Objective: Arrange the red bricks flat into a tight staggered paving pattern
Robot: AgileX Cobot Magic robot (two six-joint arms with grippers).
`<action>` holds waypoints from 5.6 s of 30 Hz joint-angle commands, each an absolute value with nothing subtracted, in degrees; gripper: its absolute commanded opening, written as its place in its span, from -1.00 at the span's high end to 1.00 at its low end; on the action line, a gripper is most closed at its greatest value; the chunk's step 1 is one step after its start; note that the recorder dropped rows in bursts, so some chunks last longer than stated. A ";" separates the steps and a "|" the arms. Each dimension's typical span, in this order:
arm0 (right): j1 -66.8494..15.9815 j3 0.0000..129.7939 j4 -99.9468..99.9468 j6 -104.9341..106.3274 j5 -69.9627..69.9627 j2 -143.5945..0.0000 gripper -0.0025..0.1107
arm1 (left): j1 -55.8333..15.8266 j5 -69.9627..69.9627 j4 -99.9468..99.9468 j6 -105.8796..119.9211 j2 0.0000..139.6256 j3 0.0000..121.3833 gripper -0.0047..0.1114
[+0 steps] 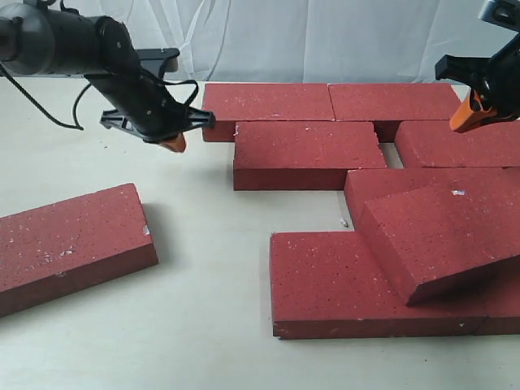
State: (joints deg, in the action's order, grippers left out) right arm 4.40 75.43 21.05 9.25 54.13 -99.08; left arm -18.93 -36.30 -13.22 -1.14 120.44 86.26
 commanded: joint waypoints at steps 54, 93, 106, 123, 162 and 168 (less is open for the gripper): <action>4.54 75.15 21.42 10.53 53.69 -99.24 0.97 | -24.80 -23.51 -50.79 6.64 129.96 86.30 0.92; 4.54 75.15 22.25 10.78 53.90 -99.24 0.97 | -18.91 -41.72 -38.46 6.53 124.48 88.58 0.92; 4.54 75.15 22.58 10.78 54.83 -99.24 0.97 | -18.91 -46.59 -27.78 6.43 114.66 88.19 0.92; 4.54 75.15 22.58 10.88 55.32 -99.24 0.97 | -18.91 -45.00 -20.94 6.43 101.26 77.75 0.92; 4.54 75.15 22.58 10.88 55.89 -99.02 0.97 | -19.03 -37.57 -12.33 6.54 81.80 59.72 0.92; 4.54 75.15 22.81 10.88 55.87 -99.02 0.97 | -19.03 -36.66 -13.56 6.43 81.68 56.30 0.92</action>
